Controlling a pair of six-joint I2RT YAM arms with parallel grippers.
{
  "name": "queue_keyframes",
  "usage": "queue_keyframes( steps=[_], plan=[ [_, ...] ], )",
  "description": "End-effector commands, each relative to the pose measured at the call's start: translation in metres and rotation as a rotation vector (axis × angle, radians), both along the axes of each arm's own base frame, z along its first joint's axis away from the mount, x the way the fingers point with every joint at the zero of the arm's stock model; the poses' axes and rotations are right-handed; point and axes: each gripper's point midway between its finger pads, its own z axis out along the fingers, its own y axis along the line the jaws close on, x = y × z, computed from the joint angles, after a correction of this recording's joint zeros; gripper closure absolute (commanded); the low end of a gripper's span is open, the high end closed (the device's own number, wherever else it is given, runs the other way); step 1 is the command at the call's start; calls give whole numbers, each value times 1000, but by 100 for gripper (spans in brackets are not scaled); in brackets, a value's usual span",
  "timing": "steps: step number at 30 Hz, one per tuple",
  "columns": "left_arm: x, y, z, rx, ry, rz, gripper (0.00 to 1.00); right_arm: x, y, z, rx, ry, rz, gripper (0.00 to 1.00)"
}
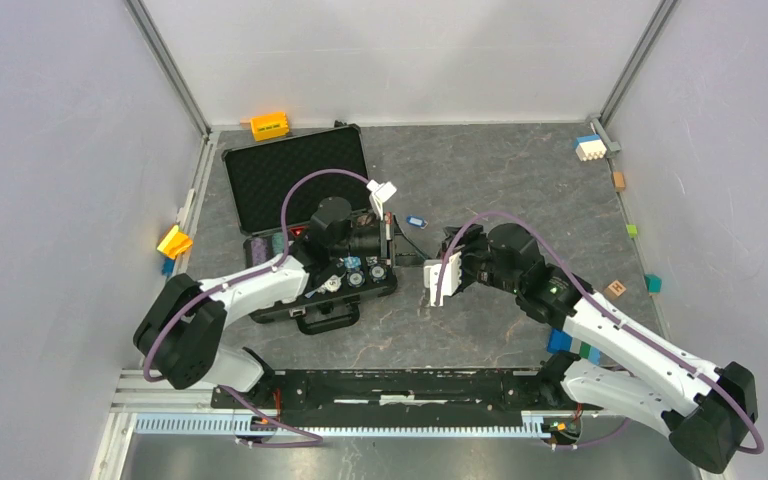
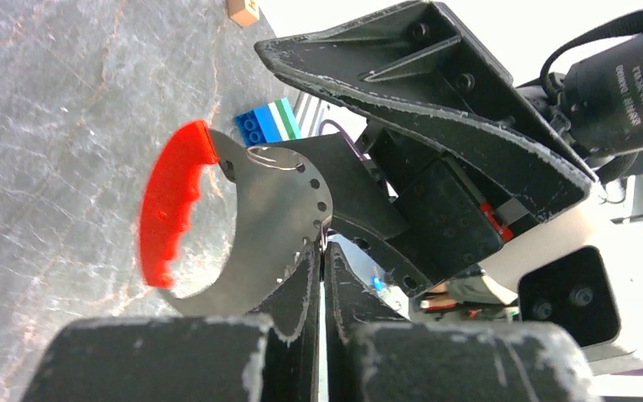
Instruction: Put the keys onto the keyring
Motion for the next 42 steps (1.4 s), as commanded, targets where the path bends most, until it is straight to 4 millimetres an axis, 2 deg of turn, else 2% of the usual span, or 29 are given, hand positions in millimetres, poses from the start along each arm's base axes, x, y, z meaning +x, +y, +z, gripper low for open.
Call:
queue_keyframes(
  steps=[1,8,12,15,18,22,29,35,42],
  plan=[
    [4,-6,23,-22,129,21,98,-6,8,24,64,-8,51,35],
    [8,-8,15,-8,210,16,98,-22,3,31,68,3,94,37],
    [14,-8,7,0,270,24,98,-32,2,42,112,-4,117,38],
    [16,-10,4,-4,309,22,98,-38,7,48,148,14,143,45],
    [16,-12,4,-19,341,17,98,-43,14,41,151,56,180,53],
    [16,-12,4,-22,367,13,98,-44,19,31,158,84,199,59],
    [15,-12,4,-44,398,15,98,-37,19,16,142,89,170,59],
    [13,-11,7,-49,387,10,98,-28,16,17,137,65,127,57],
    [11,-9,10,-47,370,8,98,-29,20,16,130,79,145,56]
  ],
)
